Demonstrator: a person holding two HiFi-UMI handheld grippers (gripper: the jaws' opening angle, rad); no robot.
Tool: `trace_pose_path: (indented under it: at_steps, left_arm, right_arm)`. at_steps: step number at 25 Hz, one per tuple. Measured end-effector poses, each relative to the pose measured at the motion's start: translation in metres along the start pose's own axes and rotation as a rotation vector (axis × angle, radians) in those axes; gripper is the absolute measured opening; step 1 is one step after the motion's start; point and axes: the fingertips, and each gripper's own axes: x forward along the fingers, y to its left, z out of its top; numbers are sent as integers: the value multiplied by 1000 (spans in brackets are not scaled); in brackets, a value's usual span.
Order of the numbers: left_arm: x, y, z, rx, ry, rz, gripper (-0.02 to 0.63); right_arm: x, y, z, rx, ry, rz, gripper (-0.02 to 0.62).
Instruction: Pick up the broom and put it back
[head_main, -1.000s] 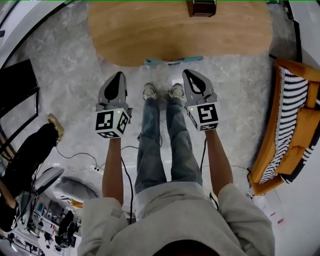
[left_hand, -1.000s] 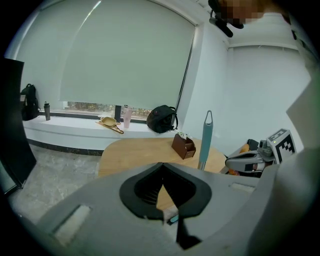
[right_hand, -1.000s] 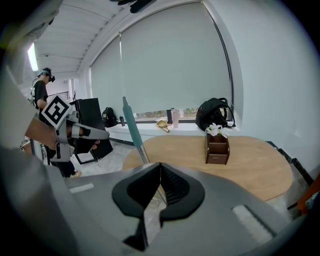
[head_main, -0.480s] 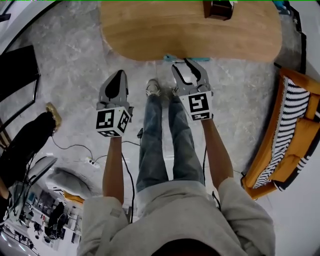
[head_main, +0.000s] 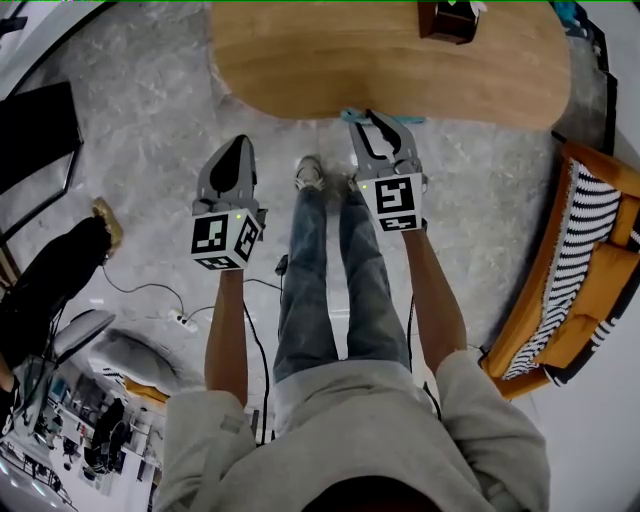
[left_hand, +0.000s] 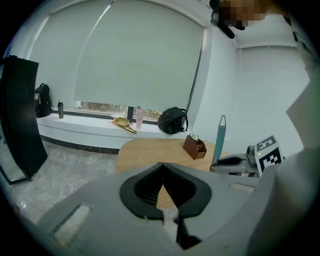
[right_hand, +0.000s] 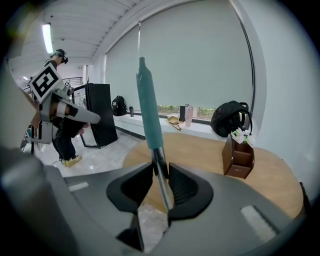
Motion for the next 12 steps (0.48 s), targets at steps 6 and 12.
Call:
trace_pose_path:
  at_steps: [6, 12]
  left_arm:
    - [9, -12, 9, 16, 1, -29, 2]
    - [28, -47, 25, 58, 0, -92, 2]
  right_arm:
    - [-17, -24, 2, 7, -16, -74, 89]
    - [-51, -60, 3, 24, -38, -167, 78]
